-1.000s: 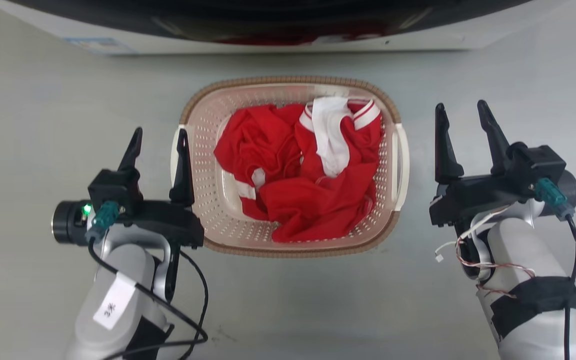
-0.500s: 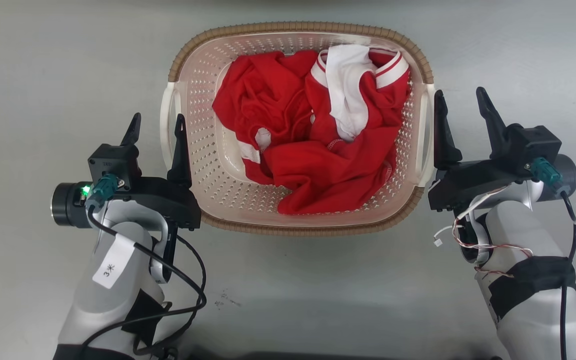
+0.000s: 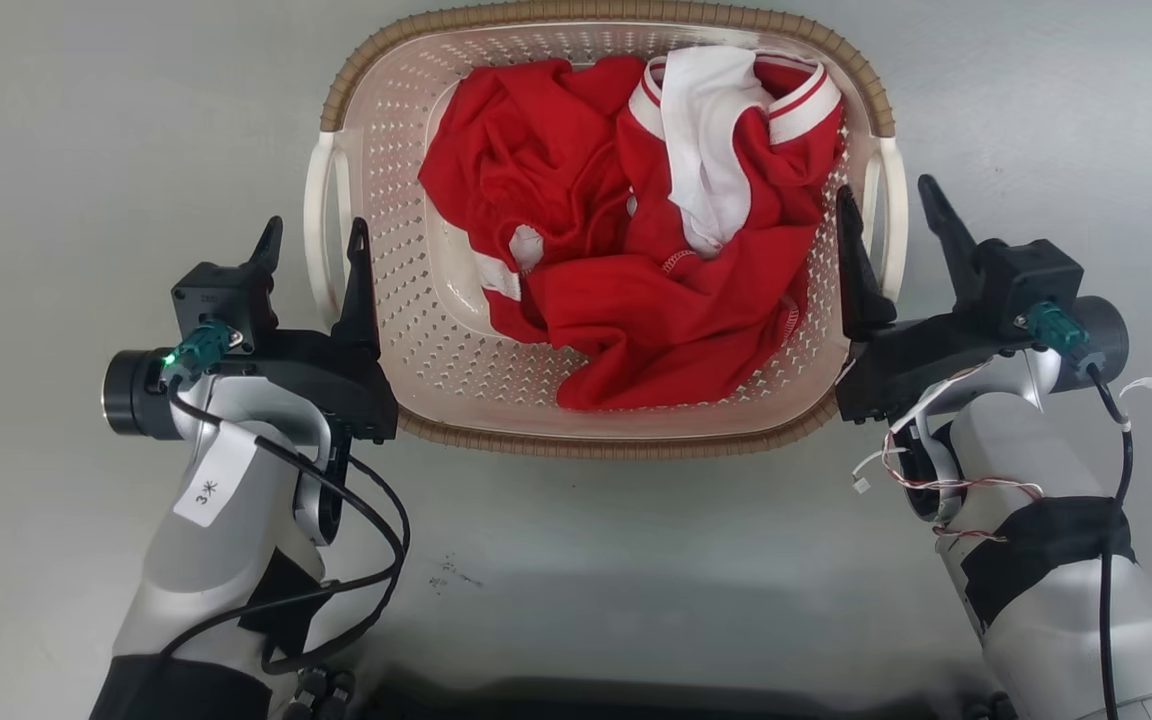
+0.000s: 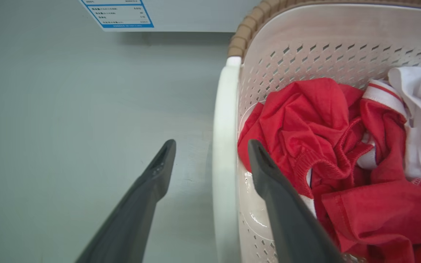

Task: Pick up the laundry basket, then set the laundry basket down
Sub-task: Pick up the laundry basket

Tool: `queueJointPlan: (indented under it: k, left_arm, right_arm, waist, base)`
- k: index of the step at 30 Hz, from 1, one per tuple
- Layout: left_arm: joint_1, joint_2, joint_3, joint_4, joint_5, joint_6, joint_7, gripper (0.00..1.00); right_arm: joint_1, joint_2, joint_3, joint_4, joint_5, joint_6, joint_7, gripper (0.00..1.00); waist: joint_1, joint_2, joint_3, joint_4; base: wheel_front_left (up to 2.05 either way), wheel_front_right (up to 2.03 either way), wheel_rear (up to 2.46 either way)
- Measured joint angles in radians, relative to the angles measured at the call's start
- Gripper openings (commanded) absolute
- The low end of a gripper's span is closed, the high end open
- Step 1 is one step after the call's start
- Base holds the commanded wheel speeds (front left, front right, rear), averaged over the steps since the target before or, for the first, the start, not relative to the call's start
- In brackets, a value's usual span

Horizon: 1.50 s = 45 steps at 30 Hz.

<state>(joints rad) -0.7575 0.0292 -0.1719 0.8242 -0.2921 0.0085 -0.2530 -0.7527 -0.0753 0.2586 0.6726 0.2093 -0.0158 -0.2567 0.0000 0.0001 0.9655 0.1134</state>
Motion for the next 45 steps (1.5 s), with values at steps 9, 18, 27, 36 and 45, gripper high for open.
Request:
queueJointPlan:
  k: [9, 18, 27, 36, 45]
  left_arm:
    - [-0.029, -0.001, -0.012, 0.069, -0.025, -0.008, 0.000, 1.00]
    - [-0.063, -0.002, -0.060, 0.125, -0.075, -0.023, 0.000, 0.02]
    - [-0.063, -0.006, -0.123, 0.160, -0.155, -0.039, 0.000, 0.00]
    - [-0.063, -0.001, -0.169, 0.178, -0.211, -0.034, 0.001, 0.00]
    - [-0.051, 0.000, -0.224, 0.207, -0.256, -0.020, 0.001, 0.00]
  right_arm:
    - [-0.022, 0.001, 0.038, 0.046, 0.003, 0.007, 0.000, 1.00]
    - [-0.043, 0.001, 0.099, 0.066, 0.052, -0.006, 0.000, 0.44]
    - [-0.057, 0.004, 0.147, 0.113, 0.121, -0.068, 0.000, 0.00]
    - [-0.058, 0.000, 0.206, 0.144, 0.186, -0.099, 0.000, 0.00]
    - [-0.056, -0.001, 0.248, 0.203, 0.247, -0.100, 0.000, 0.00]
  waist:
    - [0.0000, 0.0000, 0.012, 0.000]
    - [0.0000, -0.0001, 0.019, 0.000]
    - [0.0000, 0.0000, -0.003, -0.002]
    - [0.0000, -0.0001, -0.065, -0.011]
    - [0.0000, 0.0000, -0.151, -0.022]
  base:
    - [0.00, 0.00, 0.00]
    - [0.00, 0.00, 0.00]
    - [0.00, 0.00, 0.00]
    - [0.00, 0.00, 0.00]
    - [0.00, 0.00, 0.00]
